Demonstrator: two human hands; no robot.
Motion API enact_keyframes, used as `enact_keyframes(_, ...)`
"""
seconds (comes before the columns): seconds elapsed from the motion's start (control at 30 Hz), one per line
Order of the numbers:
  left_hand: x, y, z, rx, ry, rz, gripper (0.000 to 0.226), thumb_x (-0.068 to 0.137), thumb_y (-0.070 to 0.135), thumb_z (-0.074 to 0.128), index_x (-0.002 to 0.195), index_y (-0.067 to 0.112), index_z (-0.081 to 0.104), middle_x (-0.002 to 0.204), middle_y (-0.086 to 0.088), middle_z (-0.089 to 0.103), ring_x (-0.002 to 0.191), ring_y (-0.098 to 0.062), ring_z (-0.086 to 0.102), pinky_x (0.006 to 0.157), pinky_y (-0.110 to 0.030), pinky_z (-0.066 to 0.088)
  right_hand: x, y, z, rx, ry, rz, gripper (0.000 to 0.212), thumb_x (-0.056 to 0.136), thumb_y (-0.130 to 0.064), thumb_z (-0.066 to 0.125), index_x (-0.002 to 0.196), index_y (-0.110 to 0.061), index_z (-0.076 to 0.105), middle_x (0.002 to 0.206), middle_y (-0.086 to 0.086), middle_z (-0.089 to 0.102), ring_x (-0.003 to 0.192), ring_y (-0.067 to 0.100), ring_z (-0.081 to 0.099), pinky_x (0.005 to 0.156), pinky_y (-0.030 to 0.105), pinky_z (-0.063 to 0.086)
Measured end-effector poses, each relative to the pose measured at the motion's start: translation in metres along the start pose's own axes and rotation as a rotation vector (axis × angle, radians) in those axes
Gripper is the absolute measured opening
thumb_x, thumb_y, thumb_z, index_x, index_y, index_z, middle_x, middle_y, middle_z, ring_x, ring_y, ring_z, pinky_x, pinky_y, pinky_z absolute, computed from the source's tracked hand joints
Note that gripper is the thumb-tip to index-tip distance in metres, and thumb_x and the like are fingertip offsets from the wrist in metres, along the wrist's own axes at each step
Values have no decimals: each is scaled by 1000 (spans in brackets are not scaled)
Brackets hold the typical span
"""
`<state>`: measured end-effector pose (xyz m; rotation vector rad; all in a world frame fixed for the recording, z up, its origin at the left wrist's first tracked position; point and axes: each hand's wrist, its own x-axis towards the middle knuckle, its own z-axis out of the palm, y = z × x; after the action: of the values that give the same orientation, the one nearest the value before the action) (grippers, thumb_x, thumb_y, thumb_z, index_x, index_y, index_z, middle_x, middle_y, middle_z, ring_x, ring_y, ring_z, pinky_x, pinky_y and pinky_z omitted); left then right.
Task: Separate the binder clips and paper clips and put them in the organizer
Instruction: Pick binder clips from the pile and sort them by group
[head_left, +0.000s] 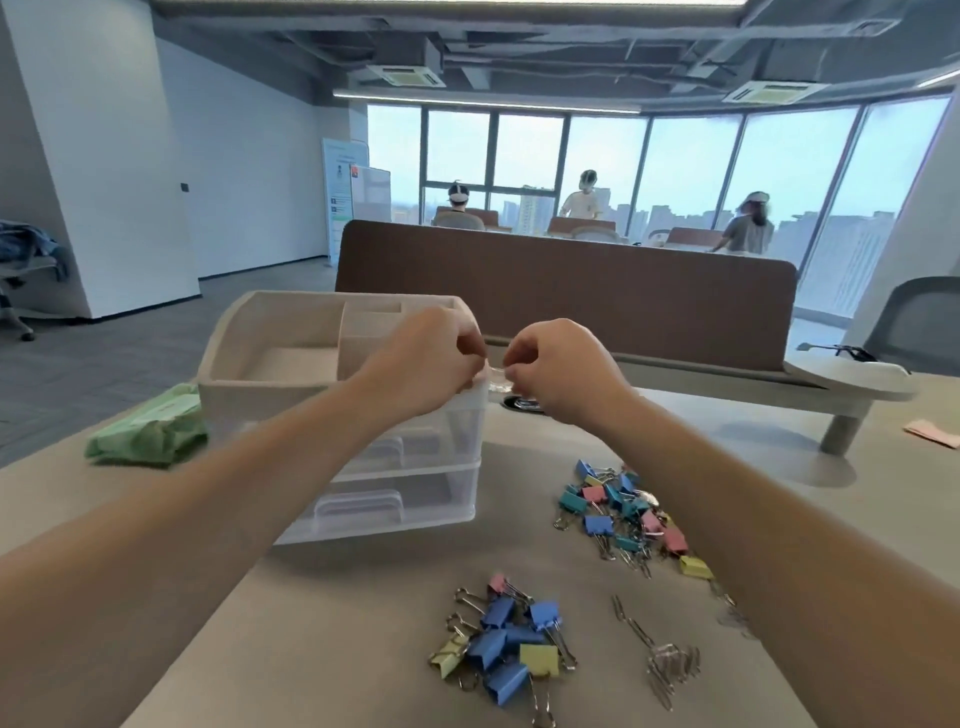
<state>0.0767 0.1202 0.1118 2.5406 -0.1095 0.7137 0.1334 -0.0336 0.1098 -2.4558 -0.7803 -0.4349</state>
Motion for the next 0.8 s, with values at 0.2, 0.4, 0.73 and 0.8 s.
enact_keyframes(0.2,-56,56,60,-34,-252,124,8,91,25,66,94,19,70,86,8,66,79,-9,62,74,-26,53,-87,69,-6,-31,-127,159,8,91,-21,65,93,-21,73,78,-11,67,69,4,64,70,23,56)
enact_keyframes(0.4,-84,82,137,169,-641,152,30,92,32,63,119,18,62,111,-1,63,97,-18,58,80,-28,46,-162,125,-7,-78,-364,304,13,91,-22,68,101,-20,75,83,-13,67,70,3,60,72,23,53)
enact_keyframes(0.73,-107,88,179,277,-764,181,30,87,19,59,115,22,66,111,-2,68,100,-22,62,77,-30,47,-211,149,-5,-209,-517,338,26,90,-23,68,116,-21,70,113,-2,69,95,14,61,78,22,48)
enact_keyframes(0.8,-112,90,178,264,-756,188,28,87,20,58,113,25,66,108,0,68,98,-21,62,75,-29,45,-215,147,-2,-207,-488,315,23,91,-22,66,114,-20,70,112,-2,68,97,14,62,85,25,51)
